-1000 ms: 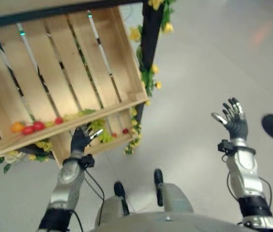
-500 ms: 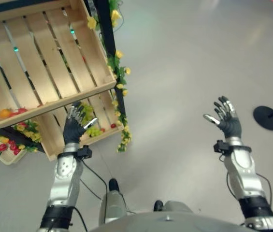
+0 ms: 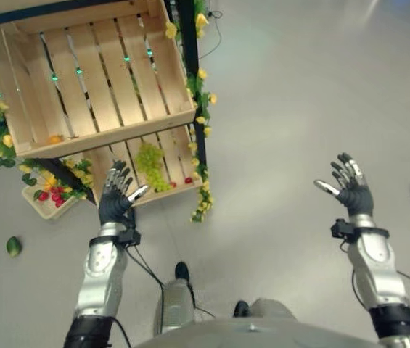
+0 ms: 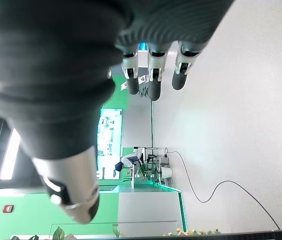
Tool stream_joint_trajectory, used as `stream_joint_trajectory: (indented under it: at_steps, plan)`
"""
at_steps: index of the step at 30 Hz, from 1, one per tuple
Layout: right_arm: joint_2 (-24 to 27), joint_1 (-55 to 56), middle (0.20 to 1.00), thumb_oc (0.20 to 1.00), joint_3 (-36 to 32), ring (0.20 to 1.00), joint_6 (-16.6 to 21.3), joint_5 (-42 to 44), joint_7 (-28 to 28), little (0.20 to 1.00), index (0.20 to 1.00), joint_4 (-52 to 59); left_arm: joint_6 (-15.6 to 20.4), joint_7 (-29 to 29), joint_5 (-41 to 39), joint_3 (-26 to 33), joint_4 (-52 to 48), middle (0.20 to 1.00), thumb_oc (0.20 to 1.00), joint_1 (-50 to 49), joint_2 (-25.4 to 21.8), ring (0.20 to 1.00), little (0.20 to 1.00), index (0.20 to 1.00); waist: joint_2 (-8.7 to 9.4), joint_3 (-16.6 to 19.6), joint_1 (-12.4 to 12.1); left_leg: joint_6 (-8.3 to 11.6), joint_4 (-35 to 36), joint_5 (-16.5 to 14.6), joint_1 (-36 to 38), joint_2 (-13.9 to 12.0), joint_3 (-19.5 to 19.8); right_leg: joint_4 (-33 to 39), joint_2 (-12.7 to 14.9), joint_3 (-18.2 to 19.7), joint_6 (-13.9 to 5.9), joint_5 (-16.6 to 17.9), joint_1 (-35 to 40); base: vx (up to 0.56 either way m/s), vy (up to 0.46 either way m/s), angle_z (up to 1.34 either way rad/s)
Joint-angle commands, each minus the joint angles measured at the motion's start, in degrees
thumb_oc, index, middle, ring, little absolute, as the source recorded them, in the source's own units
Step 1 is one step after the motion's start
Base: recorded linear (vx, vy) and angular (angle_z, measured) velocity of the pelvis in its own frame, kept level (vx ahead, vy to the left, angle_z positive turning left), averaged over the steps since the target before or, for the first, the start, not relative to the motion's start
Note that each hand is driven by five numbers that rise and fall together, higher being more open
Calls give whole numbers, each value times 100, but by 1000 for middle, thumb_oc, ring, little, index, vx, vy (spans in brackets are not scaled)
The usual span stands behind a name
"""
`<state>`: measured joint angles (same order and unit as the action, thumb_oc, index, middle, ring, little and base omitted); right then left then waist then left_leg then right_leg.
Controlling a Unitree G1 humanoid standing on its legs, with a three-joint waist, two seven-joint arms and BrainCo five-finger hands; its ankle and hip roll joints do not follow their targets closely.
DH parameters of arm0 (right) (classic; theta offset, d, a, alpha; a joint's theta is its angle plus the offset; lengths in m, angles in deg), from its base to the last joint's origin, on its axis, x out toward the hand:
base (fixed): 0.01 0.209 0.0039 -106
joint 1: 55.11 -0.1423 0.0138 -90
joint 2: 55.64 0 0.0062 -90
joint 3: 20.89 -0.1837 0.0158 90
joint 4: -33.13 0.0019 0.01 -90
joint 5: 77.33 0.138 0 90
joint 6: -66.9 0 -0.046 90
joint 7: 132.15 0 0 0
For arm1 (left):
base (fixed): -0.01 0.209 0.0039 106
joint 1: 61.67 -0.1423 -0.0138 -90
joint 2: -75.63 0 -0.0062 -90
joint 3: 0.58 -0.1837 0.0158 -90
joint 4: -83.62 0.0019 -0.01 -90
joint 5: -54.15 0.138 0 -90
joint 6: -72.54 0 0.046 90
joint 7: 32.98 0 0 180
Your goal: Pick up the fruits from the basket on one side to the basket on the other side
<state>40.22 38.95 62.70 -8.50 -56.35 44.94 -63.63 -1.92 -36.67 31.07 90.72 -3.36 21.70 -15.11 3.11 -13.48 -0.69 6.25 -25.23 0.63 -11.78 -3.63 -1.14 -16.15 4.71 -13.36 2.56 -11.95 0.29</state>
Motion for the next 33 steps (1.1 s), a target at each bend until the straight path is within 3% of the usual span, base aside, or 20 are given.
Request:
stream_joint_trajectory:
  at_steps: [1, 4, 11, 24, 30, 33]
  plan:
    - [28, -409, 1000, 1000, -76, 1000, 349, 99, 46, 1000, 1000, 267, 318, 64, 185, 173, -538, 1000, 1000, 216, -235, 1000, 1000, 1000, -59, 220, 126, -322, 769, -557, 620, 35, 185, 979, -321, 238, -563, 493, 346, 81, 171, -16]
    - [-12, -376, 1000, 1000, -138, 1000, 344, 98, 42, 1000, 1000, 211, 303, 51, 219, 183, -466, 1000, 1000, 235, -253, 1000, 1000, 1000, -66, 414, 211, -297, 1452, -543, 957, 101, 96, 992, -255, 212, -666, 575, 286, 72, 154, 7]
    - [-72, -380, 1000, 1000, -71, 1000, 256, 33, 44, 1000, 1000, 61, 274, 89, 295, 212, -484, 1000, 1000, 185, -370, 1000, 1000, 1000, 19, 511, 215, -447, 1550, -693, 1119, 274, -45, 786, -2, 343, -800, 654, 152, 7, 130, 3]
    - [-98, -124, 1000, 1000, -117, 1000, 123, -120, 120, 1000, 1000, -45, 192, 174, 564, 225, -574, 1000, 1000, 52, -440, 1000, 1000, 1000, 41, 694, 403, -624, 1628, -850, 1330, 383, -317, 735, 102, 694, -941, 752, 74, 1, 66, -18]
    - [-50, 20, 1000, 1000, -291, 1000, 146, -161, 132, 1000, 1000, -40, 248, 272, 701, 121, -725, 1000, 1000, 152, -537, 1000, 1000, 1000, -24, 654, 840, -788, 1586, -1006, 1417, 365, -890, 561, 77, 1419, -1081, 958, -345, -51, 92, -53]
    - [-40, 13, 1000, 1000, -290, 1000, 151, -190, 127, 1000, 1000, -18, 259, 275, 703, 70, -729, 1000, 1000, 235, -534, 1000, 1000, 1000, -30, 625, 944, -821, 1614, -1030, 1445, 381, -1135, 542, 67, 1665, -1173, 1063, -513, -67, 92, -71]
